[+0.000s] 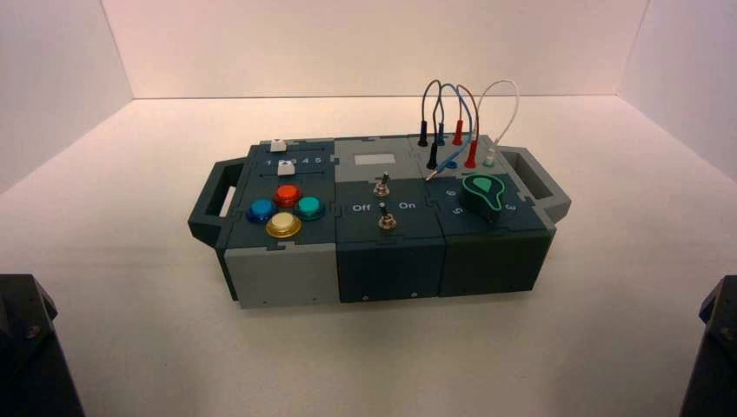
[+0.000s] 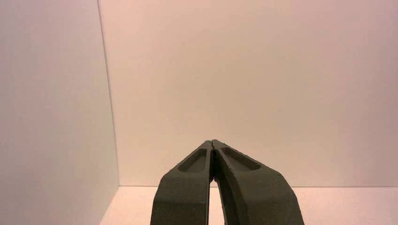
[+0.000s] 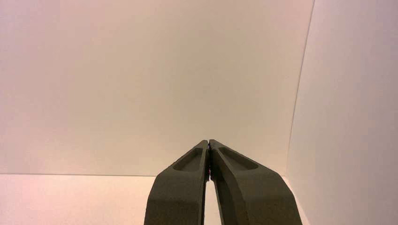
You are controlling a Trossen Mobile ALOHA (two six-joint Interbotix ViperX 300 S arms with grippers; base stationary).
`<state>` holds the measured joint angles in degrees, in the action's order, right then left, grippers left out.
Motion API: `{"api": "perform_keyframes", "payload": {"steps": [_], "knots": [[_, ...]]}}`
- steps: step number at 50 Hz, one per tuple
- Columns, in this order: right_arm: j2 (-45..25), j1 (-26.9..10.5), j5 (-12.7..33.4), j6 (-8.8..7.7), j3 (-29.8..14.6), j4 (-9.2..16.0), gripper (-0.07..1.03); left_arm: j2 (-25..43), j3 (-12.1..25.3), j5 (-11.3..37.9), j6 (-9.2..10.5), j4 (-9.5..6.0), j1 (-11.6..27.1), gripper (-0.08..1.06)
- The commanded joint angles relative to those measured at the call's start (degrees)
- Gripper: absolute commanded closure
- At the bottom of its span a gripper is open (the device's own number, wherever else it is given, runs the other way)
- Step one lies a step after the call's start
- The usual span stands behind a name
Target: Push the green button with the right gripper.
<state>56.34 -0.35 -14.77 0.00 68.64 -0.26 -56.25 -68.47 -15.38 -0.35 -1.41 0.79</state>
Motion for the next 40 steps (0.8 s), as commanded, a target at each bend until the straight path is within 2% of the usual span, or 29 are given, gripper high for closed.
{"api": "perform_keyframes", "payload": {"steps": [1, 11, 19, 22, 27, 28, 30, 40], "knots": [[-0.35, -0.09, 0.09, 0.09, -1.14, -0.09, 0.98, 0.44, 1.05, -0.09, -0.09, -0.09, 0.09, 1.00], [-0.53, -0.09, 0.53, 0.09, -1.14, -0.09, 0.98, 0.44, 1.14, 0.44, -0.09, -0.18, 0.09, 1.00], [-0.79, -1.14, 4.22, 0.18, -1.93, -0.09, 0.98, 0.62, 1.76, 3.60, -0.09, -0.09, 0.35, 1.00], [-1.32, -3.43, 7.56, 0.09, -2.99, -0.09, 0.98, 1.14, 3.60, 9.14, -0.09, -0.09, 1.58, 1.00], [-2.29, -5.89, 10.37, 0.09, -3.78, -0.09, 0.98, 2.64, 5.45, 13.80, -0.09, -0.09, 3.78, 1.00], [-3.25, -8.17, 12.39, 0.18, -4.31, -0.09, 0.98, 3.87, 6.50, 18.02, -0.26, -0.09, 5.45, 1.00], [-3.87, -9.49, 13.54, 0.09, -4.57, -0.09, 0.98, 4.75, 7.03, 20.83, -0.44, -0.09, 6.50, 1.00], [-10.20, -18.72, 20.65, 0.18, -7.21, -0.09, 0.98, 9.93, 9.93, 35.24, -2.90, -0.09, 12.04, 1.00]]}}
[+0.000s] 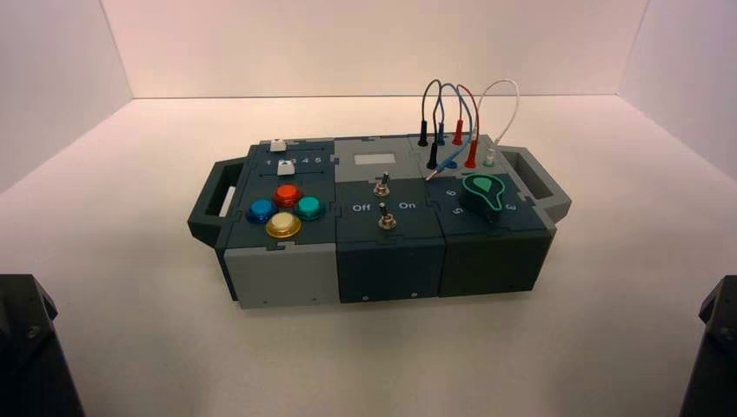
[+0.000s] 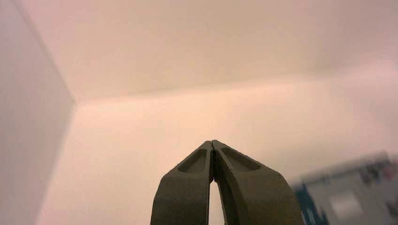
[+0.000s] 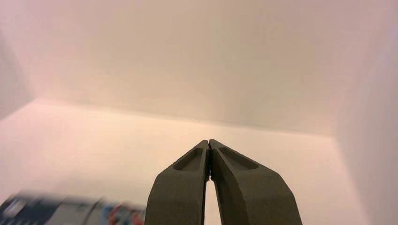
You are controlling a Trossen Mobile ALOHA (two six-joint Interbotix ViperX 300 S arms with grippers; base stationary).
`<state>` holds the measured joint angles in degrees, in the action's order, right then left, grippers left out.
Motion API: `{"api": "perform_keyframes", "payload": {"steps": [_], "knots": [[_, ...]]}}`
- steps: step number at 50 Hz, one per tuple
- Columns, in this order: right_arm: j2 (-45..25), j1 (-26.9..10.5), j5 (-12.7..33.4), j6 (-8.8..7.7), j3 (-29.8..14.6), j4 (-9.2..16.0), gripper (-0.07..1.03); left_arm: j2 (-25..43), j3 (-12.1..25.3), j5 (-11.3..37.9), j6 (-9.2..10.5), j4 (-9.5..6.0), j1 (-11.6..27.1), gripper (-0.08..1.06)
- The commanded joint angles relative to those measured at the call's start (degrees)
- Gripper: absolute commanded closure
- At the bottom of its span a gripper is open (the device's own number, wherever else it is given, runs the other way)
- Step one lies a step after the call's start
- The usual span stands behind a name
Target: Push the green button with the right gripper.
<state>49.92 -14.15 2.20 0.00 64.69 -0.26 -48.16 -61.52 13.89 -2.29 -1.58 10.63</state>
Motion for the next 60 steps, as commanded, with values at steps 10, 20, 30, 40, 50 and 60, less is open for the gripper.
{"api": "perform_keyframes", "payload": {"steps": [10, 20, 30, 40, 50, 60], "knots": [[-12.39, -14.59, 11.60, 0.35, -7.91, 0.26, 0.98, 3.16, 3.34, 13.36, -1.05, 0.09, 6.33, 1.00], [-21.09, -23.73, 18.02, 0.53, -12.57, 1.49, 0.98, 3.34, 3.60, 18.11, -1.05, 0.00, 10.55, 1.00], [-28.83, -31.11, 22.24, 0.53, -17.49, 3.60, 0.98, 3.69, 3.34, 20.21, -1.05, -0.09, 12.48, 1.00], [-39.29, -37.79, 26.89, 0.53, -24.43, 6.15, 0.98, 5.98, 3.34, 20.74, -1.05, -0.18, 13.97, 1.00], [-47.02, -40.69, 28.74, 0.53, -29.36, 7.91, 0.98, 8.79, 3.43, 20.74, -1.05, -0.18, 14.94, 1.00], [-53.44, -40.87, 30.15, 0.44, -33.05, 8.88, 0.98, 9.40, 3.69, 20.65, -1.05, -0.09, 14.94, 1.00]]}}
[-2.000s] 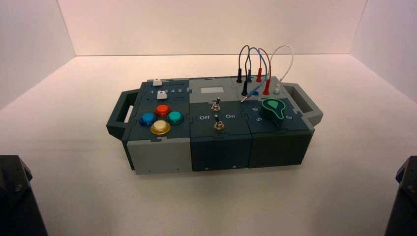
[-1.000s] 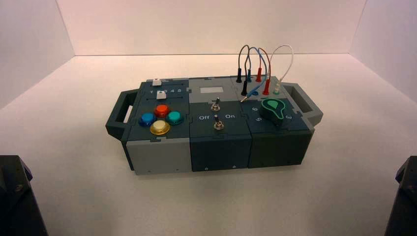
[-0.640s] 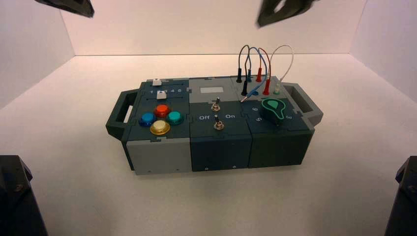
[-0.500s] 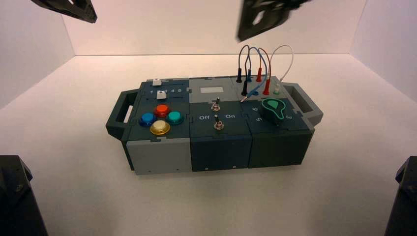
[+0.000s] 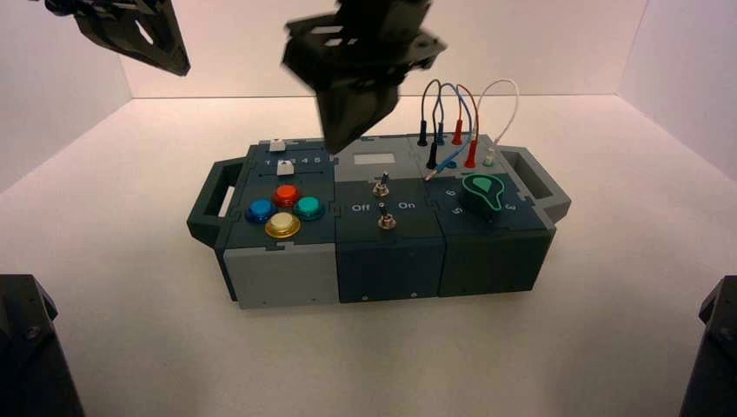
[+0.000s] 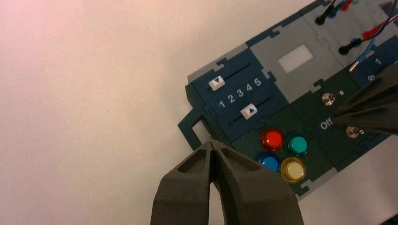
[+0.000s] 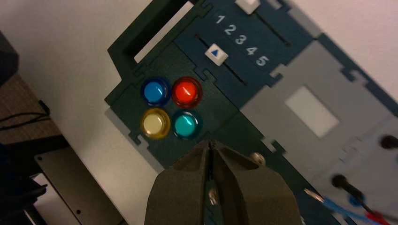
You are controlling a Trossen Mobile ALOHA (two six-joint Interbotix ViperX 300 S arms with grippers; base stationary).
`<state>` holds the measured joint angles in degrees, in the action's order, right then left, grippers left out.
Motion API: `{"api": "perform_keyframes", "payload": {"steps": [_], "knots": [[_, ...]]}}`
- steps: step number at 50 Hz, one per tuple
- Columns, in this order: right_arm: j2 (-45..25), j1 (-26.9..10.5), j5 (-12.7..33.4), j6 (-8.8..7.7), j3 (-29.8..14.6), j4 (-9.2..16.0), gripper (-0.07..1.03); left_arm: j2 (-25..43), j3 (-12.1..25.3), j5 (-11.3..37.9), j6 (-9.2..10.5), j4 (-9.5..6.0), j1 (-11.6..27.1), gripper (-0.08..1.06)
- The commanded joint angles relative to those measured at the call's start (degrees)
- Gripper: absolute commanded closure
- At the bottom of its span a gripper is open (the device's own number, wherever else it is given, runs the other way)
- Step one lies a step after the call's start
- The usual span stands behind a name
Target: Push the green button with the right gripper.
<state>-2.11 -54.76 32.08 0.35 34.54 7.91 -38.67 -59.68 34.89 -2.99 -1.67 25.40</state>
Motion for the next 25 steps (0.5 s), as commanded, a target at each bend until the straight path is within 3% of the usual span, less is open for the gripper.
{"api": "perform_keyframes", "payload": {"steps": [1, 25], "knots": [[-1.58, -0.26, 0.26, 0.09, -2.99, 0.70, 0.98, 0.00, 1.85, -0.35, -0.26, 0.00, 0.18, 1.00], [-7.47, -1.23, 2.55, 0.00, -7.21, 3.87, 0.98, 0.09, 1.76, -0.35, -0.35, 0.18, -0.97, 1.00]]}}
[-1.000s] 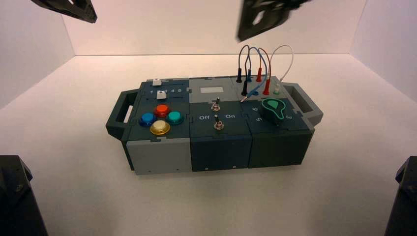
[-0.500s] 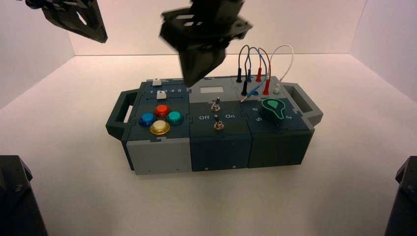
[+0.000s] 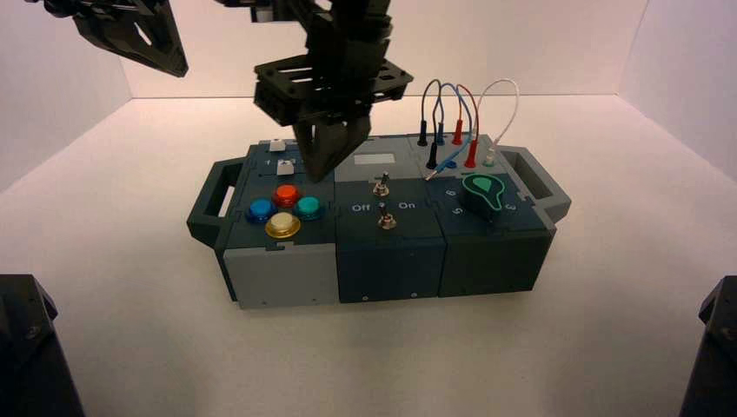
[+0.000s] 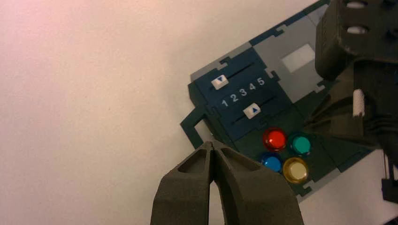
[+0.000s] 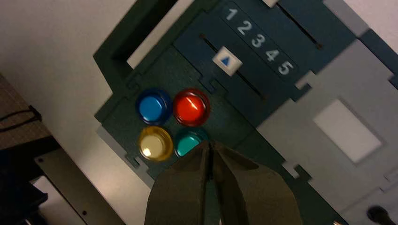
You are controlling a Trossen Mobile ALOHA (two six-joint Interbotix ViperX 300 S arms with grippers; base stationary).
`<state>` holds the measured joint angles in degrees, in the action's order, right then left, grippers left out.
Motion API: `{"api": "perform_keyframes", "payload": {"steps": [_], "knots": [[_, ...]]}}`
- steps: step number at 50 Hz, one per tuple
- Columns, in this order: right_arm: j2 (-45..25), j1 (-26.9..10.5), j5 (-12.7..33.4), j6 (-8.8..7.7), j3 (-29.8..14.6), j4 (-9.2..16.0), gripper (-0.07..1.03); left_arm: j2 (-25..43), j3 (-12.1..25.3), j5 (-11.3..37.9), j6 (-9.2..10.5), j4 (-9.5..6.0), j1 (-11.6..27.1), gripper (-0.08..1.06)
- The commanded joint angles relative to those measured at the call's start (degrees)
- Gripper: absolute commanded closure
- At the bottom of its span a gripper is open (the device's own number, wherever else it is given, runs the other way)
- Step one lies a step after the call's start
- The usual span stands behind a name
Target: Push the green button with the right gripper.
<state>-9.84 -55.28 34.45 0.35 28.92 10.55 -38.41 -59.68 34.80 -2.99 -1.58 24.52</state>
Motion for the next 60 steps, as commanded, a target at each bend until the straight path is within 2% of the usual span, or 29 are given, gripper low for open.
{"api": "perform_keyframes", "payload": {"steps": [1, 28, 43, 46, 60], "knots": [[0.18, -0.70, 0.26, -0.09, -1.67, 1.41, 0.98, -0.18, 1.85, -0.26, -0.35, 0.09, -0.18, 1.00], [-3.16, -0.88, 1.67, 0.00, -0.35, 3.96, 0.98, 0.26, 1.49, -0.18, -0.26, 0.00, -0.18, 1.00], [-0.35, -0.62, 3.96, 0.18, -0.97, 3.60, 0.98, 0.26, 1.49, -0.09, -0.09, -0.09, -0.09, 1.00], [2.99, 0.53, 6.77, 1.05, -1.32, 3.25, 0.98, 0.18, 1.49, -0.18, 0.00, -0.09, -0.09, 1.00], [4.48, 0.53, 6.77, 1.85, -1.32, 3.25, 0.98, -0.18, 1.49, -0.18, 0.09, -0.26, -0.09, 1.00]]}}
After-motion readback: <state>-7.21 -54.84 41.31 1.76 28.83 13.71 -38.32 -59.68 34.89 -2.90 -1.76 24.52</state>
